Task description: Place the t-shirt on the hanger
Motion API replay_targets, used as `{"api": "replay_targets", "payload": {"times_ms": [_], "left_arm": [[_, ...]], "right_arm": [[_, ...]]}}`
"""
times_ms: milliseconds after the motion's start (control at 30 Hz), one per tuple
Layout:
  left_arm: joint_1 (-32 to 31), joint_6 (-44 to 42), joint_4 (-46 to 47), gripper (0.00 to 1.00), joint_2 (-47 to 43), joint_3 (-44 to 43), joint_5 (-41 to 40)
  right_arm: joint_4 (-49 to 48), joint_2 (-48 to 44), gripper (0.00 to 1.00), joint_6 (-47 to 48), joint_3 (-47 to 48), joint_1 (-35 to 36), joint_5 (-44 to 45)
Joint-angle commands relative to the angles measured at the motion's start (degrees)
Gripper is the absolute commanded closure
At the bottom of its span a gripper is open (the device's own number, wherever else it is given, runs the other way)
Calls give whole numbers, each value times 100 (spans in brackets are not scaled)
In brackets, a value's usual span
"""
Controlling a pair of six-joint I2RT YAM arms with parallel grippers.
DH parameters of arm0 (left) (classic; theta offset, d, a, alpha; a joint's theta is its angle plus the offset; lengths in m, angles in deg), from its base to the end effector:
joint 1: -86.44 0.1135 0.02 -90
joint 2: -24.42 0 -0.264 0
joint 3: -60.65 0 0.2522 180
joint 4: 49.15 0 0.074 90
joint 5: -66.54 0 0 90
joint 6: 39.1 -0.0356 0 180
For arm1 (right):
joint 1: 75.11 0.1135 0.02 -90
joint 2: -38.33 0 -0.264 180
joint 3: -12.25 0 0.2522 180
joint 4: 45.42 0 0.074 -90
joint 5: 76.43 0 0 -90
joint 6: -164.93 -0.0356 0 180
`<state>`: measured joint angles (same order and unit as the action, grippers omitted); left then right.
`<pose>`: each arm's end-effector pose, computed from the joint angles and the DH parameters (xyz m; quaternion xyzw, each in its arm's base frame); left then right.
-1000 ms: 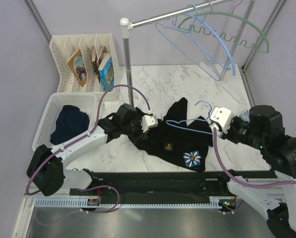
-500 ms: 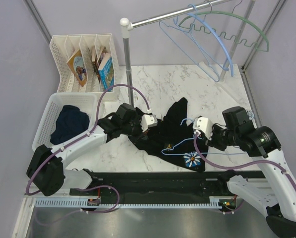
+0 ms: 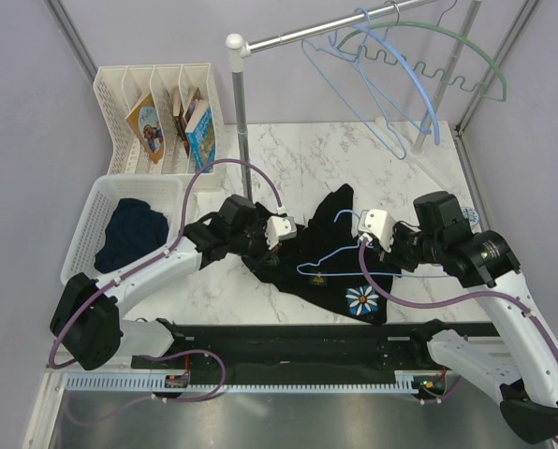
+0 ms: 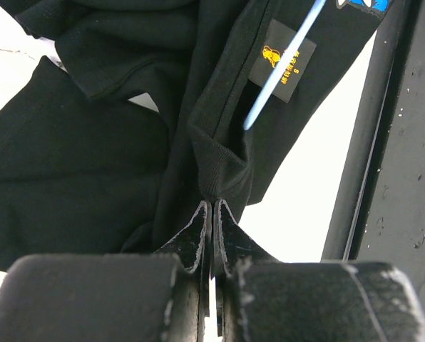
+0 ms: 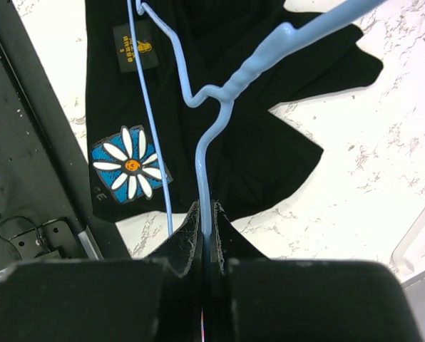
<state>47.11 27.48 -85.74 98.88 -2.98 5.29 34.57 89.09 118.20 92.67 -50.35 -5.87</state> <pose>0.1966 -0.1832 0.2430 0.5469 0.7237 -0.2778 0.3163 0.1229 0.0697 0.3600 -0.5662 0.7365 0.1030 0.3556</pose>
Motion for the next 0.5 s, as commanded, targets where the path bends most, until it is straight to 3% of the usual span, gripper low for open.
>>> {"api": "replay_targets", "payload": {"times_ms": [0,467], "left_arm": [[31,22,-20,98,-142,-173,122],[31,-57,-204,98,-203,-401,280]], "right_arm": [[-410,56,100,6,85,-6,-51],[-866,232,100,279,-363,-6,-727]]}}
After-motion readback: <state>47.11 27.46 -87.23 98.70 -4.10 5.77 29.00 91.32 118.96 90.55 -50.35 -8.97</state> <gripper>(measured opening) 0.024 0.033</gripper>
